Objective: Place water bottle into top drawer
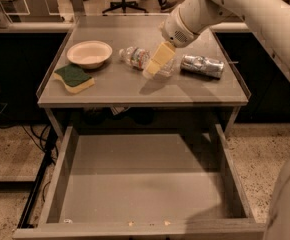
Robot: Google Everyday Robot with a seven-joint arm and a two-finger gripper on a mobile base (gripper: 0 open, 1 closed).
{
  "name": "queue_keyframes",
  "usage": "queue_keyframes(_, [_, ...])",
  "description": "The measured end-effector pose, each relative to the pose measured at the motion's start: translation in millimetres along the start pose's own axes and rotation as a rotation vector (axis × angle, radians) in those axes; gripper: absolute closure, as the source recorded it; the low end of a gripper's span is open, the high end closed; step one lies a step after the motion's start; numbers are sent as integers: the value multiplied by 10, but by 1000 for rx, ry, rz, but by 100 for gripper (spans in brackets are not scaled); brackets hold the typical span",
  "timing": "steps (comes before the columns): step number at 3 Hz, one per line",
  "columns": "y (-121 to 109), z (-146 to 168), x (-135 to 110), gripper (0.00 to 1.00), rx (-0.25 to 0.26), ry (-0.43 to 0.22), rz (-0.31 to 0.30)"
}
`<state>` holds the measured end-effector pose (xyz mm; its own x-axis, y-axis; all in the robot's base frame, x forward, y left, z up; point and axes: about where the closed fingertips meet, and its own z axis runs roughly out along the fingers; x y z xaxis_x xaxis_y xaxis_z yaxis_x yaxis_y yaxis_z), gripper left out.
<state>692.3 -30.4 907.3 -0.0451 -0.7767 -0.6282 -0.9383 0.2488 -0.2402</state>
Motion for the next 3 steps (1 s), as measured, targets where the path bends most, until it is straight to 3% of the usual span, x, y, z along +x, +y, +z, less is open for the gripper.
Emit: queue_keyframes(3, [-275,446,244,0,-44,10,75])
